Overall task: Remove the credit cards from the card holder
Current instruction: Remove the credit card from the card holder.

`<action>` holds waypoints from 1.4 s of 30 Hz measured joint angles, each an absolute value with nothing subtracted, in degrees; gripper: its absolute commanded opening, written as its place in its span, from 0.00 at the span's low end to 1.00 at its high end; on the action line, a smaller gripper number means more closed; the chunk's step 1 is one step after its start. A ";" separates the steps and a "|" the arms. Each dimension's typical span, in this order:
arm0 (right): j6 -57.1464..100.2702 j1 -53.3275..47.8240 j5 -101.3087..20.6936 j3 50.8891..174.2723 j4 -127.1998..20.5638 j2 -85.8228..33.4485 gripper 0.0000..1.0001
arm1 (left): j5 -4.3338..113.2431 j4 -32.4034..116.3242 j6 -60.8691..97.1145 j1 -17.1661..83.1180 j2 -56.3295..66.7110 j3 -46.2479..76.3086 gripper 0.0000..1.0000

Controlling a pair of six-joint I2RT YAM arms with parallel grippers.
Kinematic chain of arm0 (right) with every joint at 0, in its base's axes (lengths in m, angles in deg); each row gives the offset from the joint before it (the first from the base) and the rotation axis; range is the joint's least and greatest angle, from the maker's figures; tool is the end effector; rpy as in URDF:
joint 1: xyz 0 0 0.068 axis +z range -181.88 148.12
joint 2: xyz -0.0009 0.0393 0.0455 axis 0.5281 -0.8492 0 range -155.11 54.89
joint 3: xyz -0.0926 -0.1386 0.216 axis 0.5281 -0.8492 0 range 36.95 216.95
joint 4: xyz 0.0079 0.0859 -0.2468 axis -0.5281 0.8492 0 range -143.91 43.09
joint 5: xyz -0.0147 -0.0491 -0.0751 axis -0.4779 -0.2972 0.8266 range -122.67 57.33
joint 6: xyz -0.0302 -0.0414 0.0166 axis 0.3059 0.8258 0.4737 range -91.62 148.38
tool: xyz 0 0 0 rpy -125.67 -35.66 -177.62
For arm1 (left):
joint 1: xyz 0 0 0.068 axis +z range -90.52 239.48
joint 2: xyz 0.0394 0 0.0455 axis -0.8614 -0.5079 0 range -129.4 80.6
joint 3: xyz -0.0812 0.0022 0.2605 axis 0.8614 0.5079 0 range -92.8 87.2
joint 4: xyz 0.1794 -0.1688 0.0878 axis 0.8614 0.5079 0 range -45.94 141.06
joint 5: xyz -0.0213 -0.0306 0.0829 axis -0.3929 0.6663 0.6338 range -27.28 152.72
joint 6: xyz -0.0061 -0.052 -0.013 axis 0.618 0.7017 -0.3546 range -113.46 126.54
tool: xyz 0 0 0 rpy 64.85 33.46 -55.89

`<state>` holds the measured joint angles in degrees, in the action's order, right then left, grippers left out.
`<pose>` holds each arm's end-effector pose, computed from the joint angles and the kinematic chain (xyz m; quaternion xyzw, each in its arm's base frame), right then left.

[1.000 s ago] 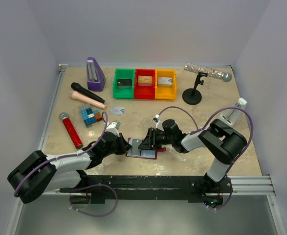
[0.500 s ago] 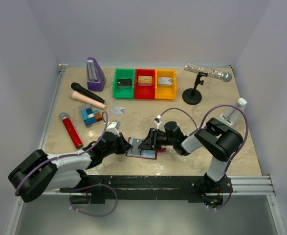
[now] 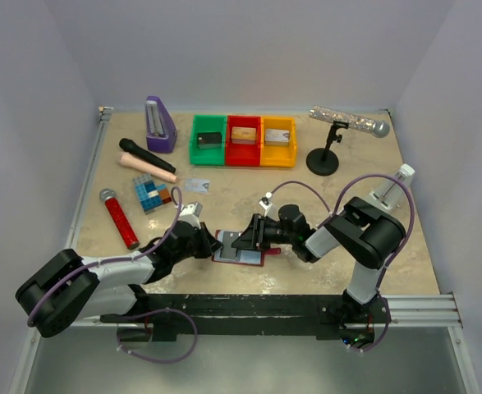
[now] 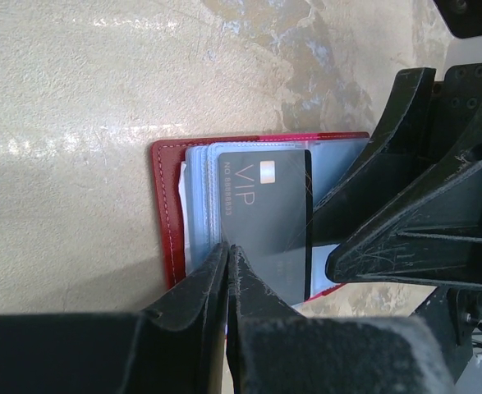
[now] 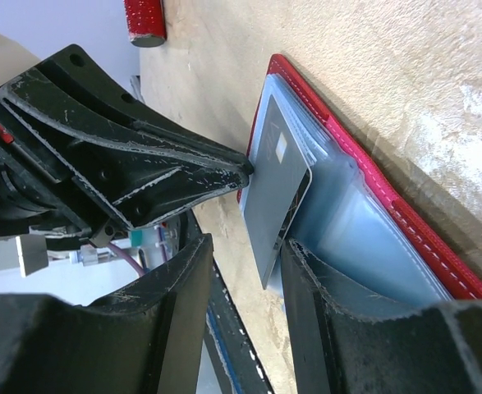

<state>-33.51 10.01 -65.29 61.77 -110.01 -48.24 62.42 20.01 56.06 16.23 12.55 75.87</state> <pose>0.1992 0.2042 0.1035 -0.0159 0.8117 0.5650 0.1469 0.1443 -0.1359 0.1274 -0.0468 0.8761 -0.3489 0.3294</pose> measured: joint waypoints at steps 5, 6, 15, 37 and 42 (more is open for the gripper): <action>-33.66 9.88 -65.42 61.90 -109.97 -48.24 0.43 | 61.04 18.48 56.06 16.34 11.67 75.98 0.09; -33.66 9.84 -65.42 62.03 -109.92 -48.24 0.43 | 60.76 18.09 56.06 16.34 11.50 76.09 0.09; -33.75 9.62 -65.59 63.99 -107.67 -49.05 0.43 | 57.94 15.49 56.50 16.34 10.12 76.65 0.09; -33.53 9.84 -69.77 66.60 -104.81 -50.80 0.39 | 58.64 19.03 56.96 15.84 14.53 77.70 0.22; -33.53 9.86 -69.77 66.55 -104.41 -50.53 0.39 | 59.49 20.71 56.96 15.82 15.78 77.72 0.22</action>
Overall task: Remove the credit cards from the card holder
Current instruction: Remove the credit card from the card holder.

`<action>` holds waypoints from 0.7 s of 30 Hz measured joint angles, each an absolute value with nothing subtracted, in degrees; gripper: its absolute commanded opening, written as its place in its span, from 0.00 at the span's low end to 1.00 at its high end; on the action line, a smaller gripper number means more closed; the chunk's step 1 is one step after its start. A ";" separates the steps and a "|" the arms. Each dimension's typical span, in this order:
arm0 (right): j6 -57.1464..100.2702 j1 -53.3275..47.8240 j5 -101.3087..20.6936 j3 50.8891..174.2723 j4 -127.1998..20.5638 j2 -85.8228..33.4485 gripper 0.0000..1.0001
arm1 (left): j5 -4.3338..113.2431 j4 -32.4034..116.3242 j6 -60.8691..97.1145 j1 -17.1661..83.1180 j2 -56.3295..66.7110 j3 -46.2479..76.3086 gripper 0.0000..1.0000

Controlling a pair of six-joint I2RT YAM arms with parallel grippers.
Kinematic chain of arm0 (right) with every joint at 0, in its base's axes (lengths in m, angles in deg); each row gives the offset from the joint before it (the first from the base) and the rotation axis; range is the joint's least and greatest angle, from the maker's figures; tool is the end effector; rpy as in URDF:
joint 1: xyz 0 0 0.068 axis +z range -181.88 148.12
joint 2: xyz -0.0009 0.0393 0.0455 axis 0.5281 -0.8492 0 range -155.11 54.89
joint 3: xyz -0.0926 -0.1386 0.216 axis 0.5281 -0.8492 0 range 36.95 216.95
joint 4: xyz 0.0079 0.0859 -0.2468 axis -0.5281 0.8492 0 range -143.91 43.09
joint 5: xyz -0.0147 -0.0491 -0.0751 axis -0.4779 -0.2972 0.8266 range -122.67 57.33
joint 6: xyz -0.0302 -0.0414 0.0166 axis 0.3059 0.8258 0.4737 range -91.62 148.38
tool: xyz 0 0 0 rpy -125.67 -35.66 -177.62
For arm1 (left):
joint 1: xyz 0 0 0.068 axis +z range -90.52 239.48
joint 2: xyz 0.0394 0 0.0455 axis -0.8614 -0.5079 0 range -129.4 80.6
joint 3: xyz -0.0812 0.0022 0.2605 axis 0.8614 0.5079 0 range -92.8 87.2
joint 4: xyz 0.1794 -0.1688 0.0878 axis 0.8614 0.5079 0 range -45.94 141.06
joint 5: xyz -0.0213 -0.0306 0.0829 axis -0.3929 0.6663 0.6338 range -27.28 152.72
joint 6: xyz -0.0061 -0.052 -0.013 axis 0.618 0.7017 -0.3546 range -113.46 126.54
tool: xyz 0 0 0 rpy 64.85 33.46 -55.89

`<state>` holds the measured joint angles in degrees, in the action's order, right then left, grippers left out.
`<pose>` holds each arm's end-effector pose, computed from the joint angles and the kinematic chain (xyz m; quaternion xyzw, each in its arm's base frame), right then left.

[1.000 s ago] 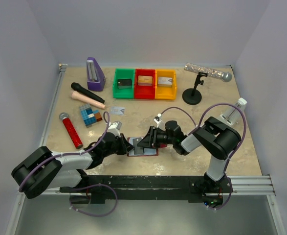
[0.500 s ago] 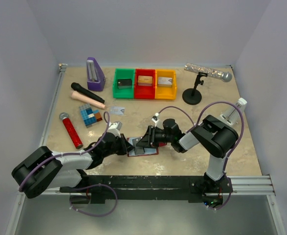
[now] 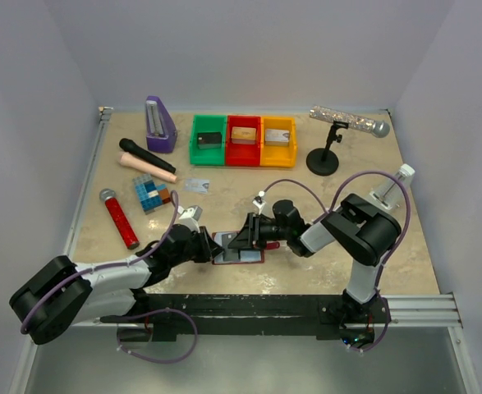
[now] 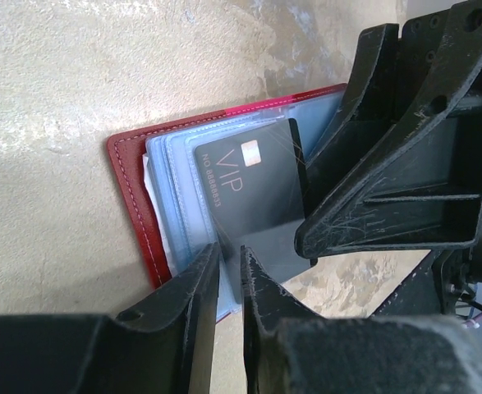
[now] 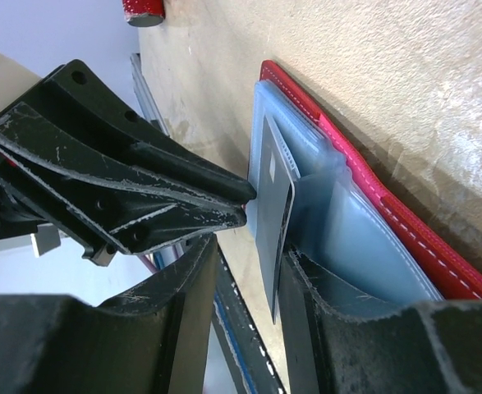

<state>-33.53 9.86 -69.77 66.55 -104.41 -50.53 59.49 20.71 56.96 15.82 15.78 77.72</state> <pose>0.2104 0.2163 0.1014 -0.0273 0.8184 0.5648 0.1022 0.1357 -0.1321 0.1270 -0.0379 0.8734 -0.3716 0.3124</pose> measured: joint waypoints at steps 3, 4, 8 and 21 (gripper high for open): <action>-33.51 9.86 -69.75 66.42 -104.15 -49.90 0.38 | 60.04 21.63 56.96 15.82 16.50 77.72 0.23; -33.51 9.84 -69.75 66.38 -104.09 -49.64 0.38 | 60.17 21.91 56.96 15.82 16.70 77.72 0.23; -33.47 9.84 -69.73 65.79 -104.04 -48.76 0.38 | 60.43 22.46 56.96 15.82 17.05 77.72 0.23; -32.64 9.44 -69.68 64.41 -102.21 -46.51 0.37 | 61.70 22.37 56.96 15.79 16.79 77.70 0.18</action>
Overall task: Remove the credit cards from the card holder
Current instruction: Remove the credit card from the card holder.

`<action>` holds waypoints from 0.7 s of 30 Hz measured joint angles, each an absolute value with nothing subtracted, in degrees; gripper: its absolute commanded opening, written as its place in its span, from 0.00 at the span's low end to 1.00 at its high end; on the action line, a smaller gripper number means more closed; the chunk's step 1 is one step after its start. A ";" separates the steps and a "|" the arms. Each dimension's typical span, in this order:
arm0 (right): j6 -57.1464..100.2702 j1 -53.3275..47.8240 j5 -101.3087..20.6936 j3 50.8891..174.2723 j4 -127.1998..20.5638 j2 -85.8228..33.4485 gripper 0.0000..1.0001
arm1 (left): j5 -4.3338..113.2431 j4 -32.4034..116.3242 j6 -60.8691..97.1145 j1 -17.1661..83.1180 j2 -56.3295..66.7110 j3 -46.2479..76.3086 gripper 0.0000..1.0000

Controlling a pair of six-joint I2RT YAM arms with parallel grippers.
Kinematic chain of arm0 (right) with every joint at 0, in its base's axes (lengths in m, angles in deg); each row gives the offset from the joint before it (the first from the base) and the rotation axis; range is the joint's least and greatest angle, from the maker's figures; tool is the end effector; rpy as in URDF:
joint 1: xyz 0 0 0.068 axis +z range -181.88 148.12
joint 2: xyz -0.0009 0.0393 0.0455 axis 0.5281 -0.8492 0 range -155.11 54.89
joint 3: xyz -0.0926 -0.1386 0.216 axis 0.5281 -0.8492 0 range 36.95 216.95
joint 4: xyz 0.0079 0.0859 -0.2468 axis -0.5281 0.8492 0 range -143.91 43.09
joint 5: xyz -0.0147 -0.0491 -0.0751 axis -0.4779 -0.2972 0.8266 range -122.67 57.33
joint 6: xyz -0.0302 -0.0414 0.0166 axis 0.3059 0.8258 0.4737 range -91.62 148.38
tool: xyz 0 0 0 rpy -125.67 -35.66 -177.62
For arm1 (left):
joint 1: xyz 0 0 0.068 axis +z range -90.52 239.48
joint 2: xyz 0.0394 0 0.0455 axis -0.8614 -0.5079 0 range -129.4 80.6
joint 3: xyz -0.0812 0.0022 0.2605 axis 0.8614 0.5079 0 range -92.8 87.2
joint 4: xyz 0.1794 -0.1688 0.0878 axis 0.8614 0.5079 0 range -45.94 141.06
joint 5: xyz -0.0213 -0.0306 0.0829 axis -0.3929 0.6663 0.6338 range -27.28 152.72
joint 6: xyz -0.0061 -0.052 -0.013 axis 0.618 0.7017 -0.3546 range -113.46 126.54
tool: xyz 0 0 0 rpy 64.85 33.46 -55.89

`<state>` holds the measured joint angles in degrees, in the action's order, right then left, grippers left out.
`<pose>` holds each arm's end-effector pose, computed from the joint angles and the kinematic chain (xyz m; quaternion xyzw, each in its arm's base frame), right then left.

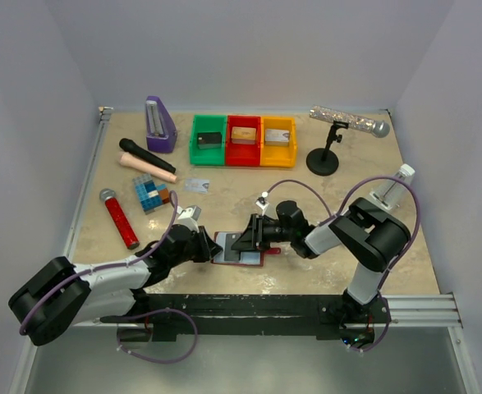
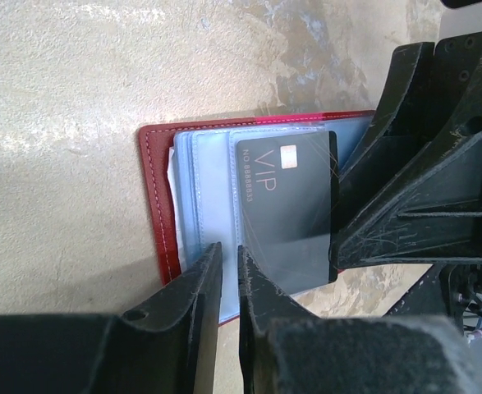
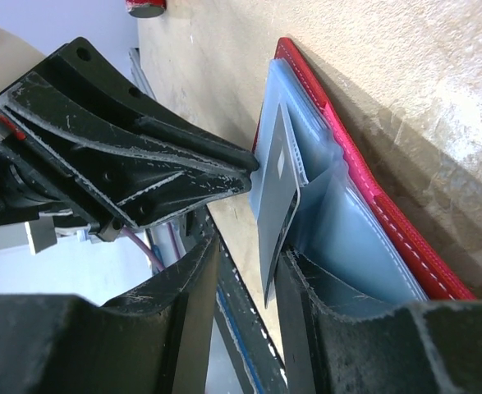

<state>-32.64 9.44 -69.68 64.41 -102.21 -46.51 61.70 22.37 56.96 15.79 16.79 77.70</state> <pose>0.2037 0.2074 0.1091 -0.0293 0.8197 0.5619 0.1074 0.1352 -0.1299 0.1274 -0.0473 0.8759 -0.3568 0.3215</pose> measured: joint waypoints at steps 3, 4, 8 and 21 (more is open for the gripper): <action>-32.42 9.29 -69.68 64.13 -101.64 -45.79 0.37 | 61.90 22.26 56.96 15.79 16.55 77.70 0.17; -32.40 9.27 -69.68 64.08 -101.42 -45.62 0.37 | 61.92 22.13 56.96 15.79 16.41 77.70 0.17; -32.16 9.18 -69.70 63.89 -101.07 -45.18 0.37 | 61.96 21.61 56.96 15.82 16.04 77.70 0.16; -31.87 8.57 -69.66 62.79 -100.68 -44.06 0.35 | 62.05 20.73 56.98 15.86 15.32 77.72 0.15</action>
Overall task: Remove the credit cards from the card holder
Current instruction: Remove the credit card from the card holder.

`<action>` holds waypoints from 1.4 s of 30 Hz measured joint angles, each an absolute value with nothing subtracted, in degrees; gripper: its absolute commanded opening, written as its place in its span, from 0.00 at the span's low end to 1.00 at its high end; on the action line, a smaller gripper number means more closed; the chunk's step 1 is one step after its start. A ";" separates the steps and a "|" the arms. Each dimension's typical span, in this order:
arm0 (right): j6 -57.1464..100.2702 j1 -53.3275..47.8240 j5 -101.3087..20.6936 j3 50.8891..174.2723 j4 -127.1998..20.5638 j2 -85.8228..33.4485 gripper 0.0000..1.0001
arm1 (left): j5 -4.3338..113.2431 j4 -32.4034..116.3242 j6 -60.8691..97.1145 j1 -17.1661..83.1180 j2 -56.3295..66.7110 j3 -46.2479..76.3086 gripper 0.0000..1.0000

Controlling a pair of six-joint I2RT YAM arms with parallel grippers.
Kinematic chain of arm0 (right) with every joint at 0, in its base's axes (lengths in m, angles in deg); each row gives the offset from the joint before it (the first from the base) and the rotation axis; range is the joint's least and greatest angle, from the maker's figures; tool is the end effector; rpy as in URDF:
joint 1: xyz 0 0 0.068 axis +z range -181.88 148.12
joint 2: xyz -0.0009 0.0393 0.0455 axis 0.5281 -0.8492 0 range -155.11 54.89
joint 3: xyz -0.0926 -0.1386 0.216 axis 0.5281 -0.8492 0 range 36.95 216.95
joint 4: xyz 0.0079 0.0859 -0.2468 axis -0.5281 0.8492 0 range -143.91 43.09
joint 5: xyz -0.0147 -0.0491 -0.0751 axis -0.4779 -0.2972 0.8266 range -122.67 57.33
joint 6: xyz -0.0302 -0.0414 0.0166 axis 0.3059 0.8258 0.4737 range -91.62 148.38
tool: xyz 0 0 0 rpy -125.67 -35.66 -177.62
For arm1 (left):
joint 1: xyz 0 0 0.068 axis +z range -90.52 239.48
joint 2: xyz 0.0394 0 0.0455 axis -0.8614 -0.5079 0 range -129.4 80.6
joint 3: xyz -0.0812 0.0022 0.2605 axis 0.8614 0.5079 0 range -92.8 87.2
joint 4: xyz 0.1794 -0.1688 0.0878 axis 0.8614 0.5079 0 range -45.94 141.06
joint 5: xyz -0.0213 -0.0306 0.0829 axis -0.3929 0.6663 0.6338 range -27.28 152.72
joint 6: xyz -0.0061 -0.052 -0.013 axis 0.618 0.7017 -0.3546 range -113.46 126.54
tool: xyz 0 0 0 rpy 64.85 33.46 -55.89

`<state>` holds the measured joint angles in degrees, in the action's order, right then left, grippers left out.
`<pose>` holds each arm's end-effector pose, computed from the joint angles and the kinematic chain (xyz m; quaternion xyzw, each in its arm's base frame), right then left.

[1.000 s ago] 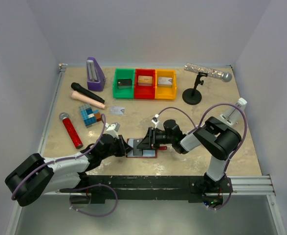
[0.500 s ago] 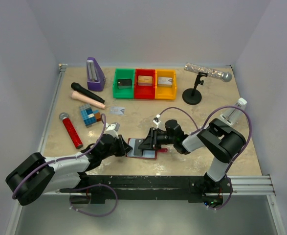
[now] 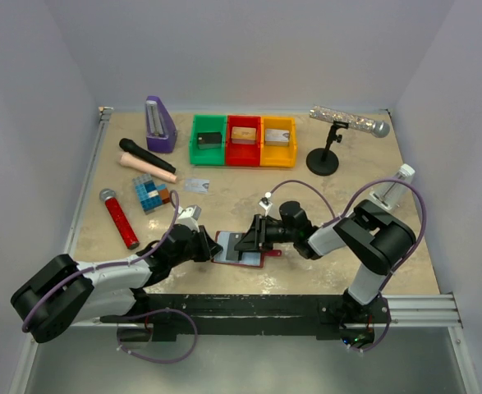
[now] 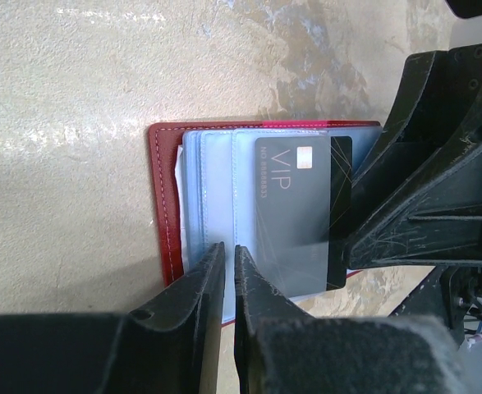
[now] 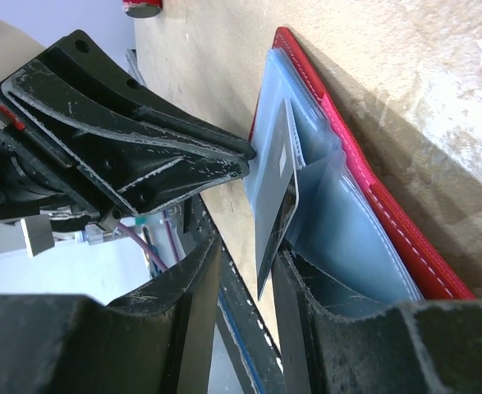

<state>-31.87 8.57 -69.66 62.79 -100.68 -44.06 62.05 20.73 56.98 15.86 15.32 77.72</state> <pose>0.2004 0.1988 0.1118 -0.0263 0.8225 0.5571 0.1117 0.1369 -0.1310 0.1256 -0.0494 0.8751 -0.3556 0.3244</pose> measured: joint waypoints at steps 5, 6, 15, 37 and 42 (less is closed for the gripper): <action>-31.78 8.44 -69.66 61.98 -100.68 -44.02 0.34 | 62.09 20.32 56.98 15.86 15.04 77.72 0.15; -31.76 8.39 -69.66 61.83 -100.68 -44.00 0.34 | 62.09 20.14 57.00 15.86 14.93 77.75 0.15; -31.61 7.91 -69.59 61.07 -100.65 -42.16 0.29 | 62.25 19.73 57.00 15.86 14.82 77.88 0.15; -31.68 6.56 -69.29 59.05 -101.62 -41.99 0.17 | 62.57 18.37 58.09 15.86 14.91 78.75 0.14; -31.76 6.56 -69.29 58.97 -101.99 -41.99 0.13 | 62.77 18.39 58.16 15.86 15.26 79.01 0.14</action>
<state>-31.76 6.56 -69.29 58.97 -101.99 -41.99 62.77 18.39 58.16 15.86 15.26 79.01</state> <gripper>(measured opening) 0.149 0.143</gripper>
